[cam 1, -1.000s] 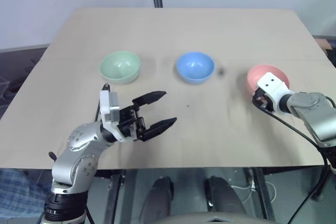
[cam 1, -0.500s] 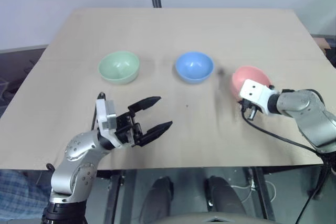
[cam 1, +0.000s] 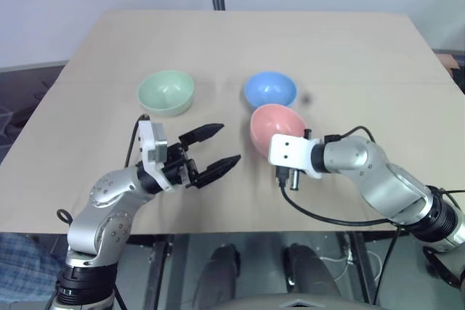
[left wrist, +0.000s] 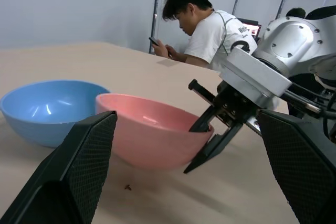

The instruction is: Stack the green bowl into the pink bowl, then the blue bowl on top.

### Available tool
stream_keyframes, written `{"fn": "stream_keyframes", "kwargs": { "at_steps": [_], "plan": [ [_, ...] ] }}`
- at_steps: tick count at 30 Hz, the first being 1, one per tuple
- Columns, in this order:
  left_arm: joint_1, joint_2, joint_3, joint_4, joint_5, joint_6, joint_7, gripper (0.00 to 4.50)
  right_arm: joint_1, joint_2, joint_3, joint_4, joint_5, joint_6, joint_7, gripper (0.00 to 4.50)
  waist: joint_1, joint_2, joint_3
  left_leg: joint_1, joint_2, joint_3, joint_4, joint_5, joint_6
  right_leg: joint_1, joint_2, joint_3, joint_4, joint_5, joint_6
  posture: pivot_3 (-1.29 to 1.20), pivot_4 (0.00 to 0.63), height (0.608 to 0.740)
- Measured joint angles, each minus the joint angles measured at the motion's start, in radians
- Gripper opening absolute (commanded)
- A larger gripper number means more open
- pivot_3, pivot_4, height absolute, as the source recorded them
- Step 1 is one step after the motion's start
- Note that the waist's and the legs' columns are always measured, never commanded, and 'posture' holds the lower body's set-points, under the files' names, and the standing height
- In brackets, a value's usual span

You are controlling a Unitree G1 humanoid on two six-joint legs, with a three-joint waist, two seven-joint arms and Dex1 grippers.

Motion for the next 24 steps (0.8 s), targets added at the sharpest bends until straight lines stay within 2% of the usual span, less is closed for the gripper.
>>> {"fn": "stream_keyframes", "kwargs": {
  "at_steps": [1, 2, 7, 8, 13, 15, 18, 20, 24],
  "plan": [
    [0.000, 0.001, 0.000, -0.003, 0.000, 0.005, 0.004, 4.50, 0.000, 0.000, 0.004, 0.000, -0.002, -0.001, 0.001, 1.08, 0.000, 0.000, 0.000, 0.000, 0.000, 0.000, 0.000, 0.000, 0.000, 0.000, 0.000, 0.000, 0.000, 0.000, 0.000, 0.00, 0.150, 0.740],
    [0.000, 0.002, 0.000, -0.004, -0.001, 0.009, 0.007, 4.50, 0.000, 0.001, 0.005, 0.000, -0.004, -0.001, 0.002, 1.55, 0.000, 0.000, 0.000, 0.000, 0.000, 0.000, 0.000, 0.000, 0.000, 0.000, 0.000, 0.000, 0.000, 0.000, 0.000, 0.00, 0.150, 0.740],
    [-0.001, 0.003, 0.000, -0.023, -0.011, 0.028, 0.025, 4.50, 0.000, 0.004, 0.006, 0.000, -0.011, -0.001, 0.006, 4.20, -0.001, 0.000, 0.000, 0.000, 0.000, 0.000, 0.000, 0.000, 0.000, 0.000, 0.000, 0.000, 0.000, 0.000, 0.000, 0.00, 0.150, 0.740],
    [-0.001, 0.003, 0.000, -0.023, -0.014, 0.032, 0.027, 4.50, 0.000, 0.004, 0.006, 0.000, -0.012, -0.001, 0.006, 4.44, -0.001, 0.000, 0.000, 0.000, 0.000, 0.000, 0.000, 0.000, 0.000, 0.000, 0.000, 0.000, 0.000, 0.000, 0.000, 0.00, 0.150, 0.740],
    [-0.007, 0.006, 0.001, -0.023, -0.017, 0.041, 0.042, 4.50, 0.006, -0.010, -0.070, -0.013, 0.040, 0.051, 0.036, 4.44, 0.001, 0.000, 0.000, 0.000, 0.000, 0.000, 0.000, 0.000, 0.000, 0.000, 0.000, 0.000, 0.000, 0.000, 0.000, 0.00, 0.150, 0.740],
    [-0.007, 0.009, 0.002, -0.024, -0.017, 0.043, 0.047, 4.50, 0.020, -0.008, -0.164, -0.042, 0.112, 0.105, 0.062, 4.44, 0.001, 0.000, 0.000, 0.000, 0.000, 0.000, 0.000, 0.000, 0.000, 0.000, 0.000, 0.000, 0.000, 0.000, 0.000, 0.00, 0.150, 0.740],
    [-0.018, 0.009, 0.002, -0.025, -0.004, 0.046, 0.090, 4.50, 0.053, 0.051, -0.358, -0.090, 0.257, 0.177, 0.091, 4.44, 0.001, 0.000, 0.000, 0.000, 0.000, 0.000, -0.001, 0.000, 0.000, 0.000, 0.000, 0.000, 0.000, 0.000, 0.000, 0.00, 0.150, 0.740],
    [-0.024, 0.010, 0.005, -0.024, 0.008, 0.046, 0.115, 4.50, 0.068, 0.062, -0.430, -0.114, 0.316, 0.191, 0.096, 4.44, 0.001, 0.000, 0.000, 0.000, 0.000, 0.000, -0.001, 0.000, 0.000, 0.000, 0.000, 0.000, 0.000, 0.000, 0.000, 0.00, 0.150, 0.740],
    [-0.055, 0.024, 0.010, -0.016, 0.025, 0.077, 0.161, 4.50, 0.191, 0.043, -0.613, -0.168, 0.436, 0.178, 0.104, 4.44, 0.006, 0.000, 0.000, -0.001, 0.000, 0.000, 0.000, 0.000, 0.000, 0.000, 0.000, -0.001, 0.000, 0.000, 0.000, 0.00, 0.150, 0.740]
  ]
}}
